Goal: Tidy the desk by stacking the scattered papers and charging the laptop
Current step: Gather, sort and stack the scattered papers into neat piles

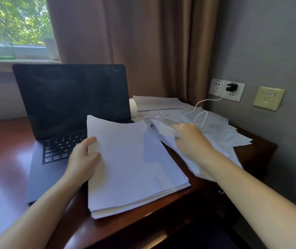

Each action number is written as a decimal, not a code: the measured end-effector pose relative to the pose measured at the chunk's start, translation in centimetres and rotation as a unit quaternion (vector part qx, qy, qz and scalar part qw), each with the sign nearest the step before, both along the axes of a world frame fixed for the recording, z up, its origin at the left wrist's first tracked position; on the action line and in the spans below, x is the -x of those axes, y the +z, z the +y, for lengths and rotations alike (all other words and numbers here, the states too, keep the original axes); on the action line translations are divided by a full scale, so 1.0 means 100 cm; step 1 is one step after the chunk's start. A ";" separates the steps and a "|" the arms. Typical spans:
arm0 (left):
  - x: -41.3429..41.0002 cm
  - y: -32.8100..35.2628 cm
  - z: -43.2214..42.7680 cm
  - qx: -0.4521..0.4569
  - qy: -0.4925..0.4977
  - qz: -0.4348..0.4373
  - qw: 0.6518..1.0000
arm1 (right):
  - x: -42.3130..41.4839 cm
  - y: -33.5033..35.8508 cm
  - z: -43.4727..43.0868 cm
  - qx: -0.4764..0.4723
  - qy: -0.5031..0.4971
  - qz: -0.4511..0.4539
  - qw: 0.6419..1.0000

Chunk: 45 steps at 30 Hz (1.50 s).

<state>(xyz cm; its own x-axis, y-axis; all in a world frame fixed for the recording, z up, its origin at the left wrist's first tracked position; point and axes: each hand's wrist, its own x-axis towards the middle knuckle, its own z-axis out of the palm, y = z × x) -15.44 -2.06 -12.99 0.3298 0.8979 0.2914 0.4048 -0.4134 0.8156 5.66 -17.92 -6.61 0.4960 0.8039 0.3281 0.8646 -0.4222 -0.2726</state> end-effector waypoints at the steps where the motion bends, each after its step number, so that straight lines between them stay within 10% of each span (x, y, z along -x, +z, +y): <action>1: 0.000 0.000 0.000 -0.001 -0.005 -0.007 1.000 | 0.006 -0.002 0.010 0.003 0.024 0.029 0.999; 11: 0.001 0.006 -0.002 0.042 -0.034 -0.061 0.997 | 0.063 -0.009 0.077 0.063 0.128 0.346 0.927; 19: -0.005 0.001 -0.002 -0.028 0.014 0.060 0.998 | 0.026 -0.018 0.048 0.069 0.093 0.072 0.991; 23: -0.002 0.000 0.003 -0.031 0.021 0.054 0.998 | 0.028 -0.029 0.017 0.195 0.086 0.067 0.975; 36: 0.007 0.003 0.014 0.041 0.075 -0.078 0.993 | 0.018 -0.035 -0.016 0.060 0.047 -0.077 0.994; 45: 0.006 0.008 -0.001 -0.023 0.007 0.024 0.999 | 0.048 0.026 -0.030 -0.053 0.130 -0.094 0.986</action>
<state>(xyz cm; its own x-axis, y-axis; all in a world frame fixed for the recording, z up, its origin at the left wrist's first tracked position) -16.02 -2.13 -12.24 0.3325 0.8885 0.3164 0.4480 -0.4440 0.7760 0.86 -20.92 -4.05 0.1996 0.8521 0.4838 0.9794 -0.1573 -0.1269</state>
